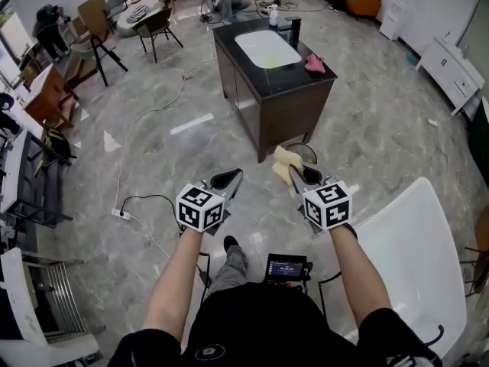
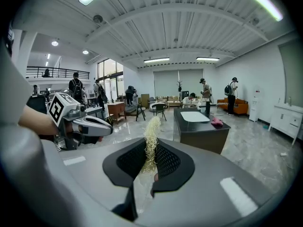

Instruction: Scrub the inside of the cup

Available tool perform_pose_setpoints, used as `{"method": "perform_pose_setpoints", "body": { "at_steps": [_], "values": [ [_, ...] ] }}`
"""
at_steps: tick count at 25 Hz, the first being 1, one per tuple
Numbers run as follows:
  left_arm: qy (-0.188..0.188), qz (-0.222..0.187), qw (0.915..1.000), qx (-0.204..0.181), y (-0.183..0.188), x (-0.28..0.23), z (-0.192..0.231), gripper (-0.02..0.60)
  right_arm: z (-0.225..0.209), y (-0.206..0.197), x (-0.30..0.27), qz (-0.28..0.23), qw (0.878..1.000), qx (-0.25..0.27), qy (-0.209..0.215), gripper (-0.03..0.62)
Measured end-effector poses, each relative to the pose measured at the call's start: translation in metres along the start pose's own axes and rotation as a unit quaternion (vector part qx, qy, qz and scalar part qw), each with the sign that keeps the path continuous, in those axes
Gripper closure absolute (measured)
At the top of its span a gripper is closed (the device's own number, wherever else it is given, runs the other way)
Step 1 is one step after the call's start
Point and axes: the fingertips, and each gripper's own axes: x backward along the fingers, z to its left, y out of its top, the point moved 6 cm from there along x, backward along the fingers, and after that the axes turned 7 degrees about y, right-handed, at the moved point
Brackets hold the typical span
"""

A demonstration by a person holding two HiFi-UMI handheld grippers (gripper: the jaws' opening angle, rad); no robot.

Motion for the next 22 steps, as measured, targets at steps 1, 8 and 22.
{"method": "perform_pose_setpoints", "body": {
  "at_steps": [1, 8, 22],
  "values": [
    [-0.001, 0.000, 1.0000, 0.000, 0.004, -0.005, 0.012, 0.583, -0.003, 0.006, -0.011, 0.003, 1.000, -0.004, 0.004, 0.551],
    [-0.017, 0.003, 0.9999, -0.001, 0.032, -0.041, 0.097, 0.583, -0.022, 0.048, -0.091, -0.004, 1.000, -0.005, 0.003, 0.551],
    [-0.039, 0.008, 0.9992, 0.009, 0.050, -0.081, 0.213, 0.583, -0.038, 0.083, -0.204, 0.016, 1.000, -0.025, -0.006, 0.551]
  ]
}}
